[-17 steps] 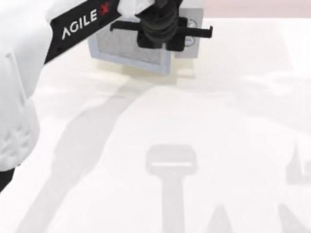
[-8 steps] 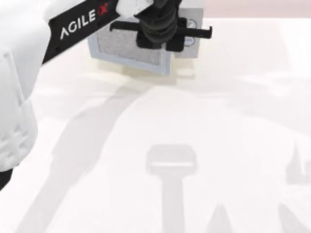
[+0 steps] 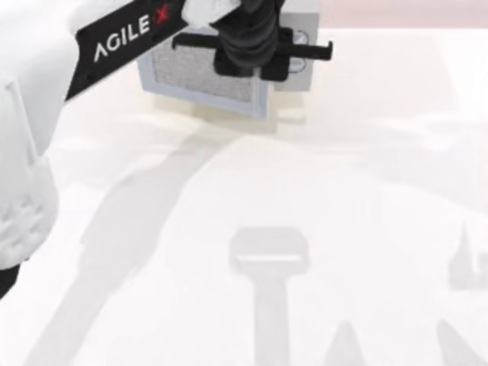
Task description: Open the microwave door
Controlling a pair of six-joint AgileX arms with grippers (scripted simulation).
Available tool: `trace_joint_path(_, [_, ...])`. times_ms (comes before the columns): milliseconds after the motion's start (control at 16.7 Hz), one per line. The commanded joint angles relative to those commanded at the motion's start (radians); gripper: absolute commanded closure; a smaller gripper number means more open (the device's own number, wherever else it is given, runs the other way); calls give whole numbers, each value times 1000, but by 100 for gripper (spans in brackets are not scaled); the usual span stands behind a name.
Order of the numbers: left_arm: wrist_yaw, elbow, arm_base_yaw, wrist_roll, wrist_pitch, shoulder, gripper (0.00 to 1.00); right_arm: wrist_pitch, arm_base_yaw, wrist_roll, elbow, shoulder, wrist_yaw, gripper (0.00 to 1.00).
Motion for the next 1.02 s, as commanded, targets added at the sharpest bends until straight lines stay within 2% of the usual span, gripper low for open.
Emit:
trace_joint_path(660, [5,-5,-6,-1,3,0,100,0,0,0,0,0,0,0])
trace_joint_path(1020, [47,-155,14,93,76,-95,100,0,0,0,0,0,0,0])
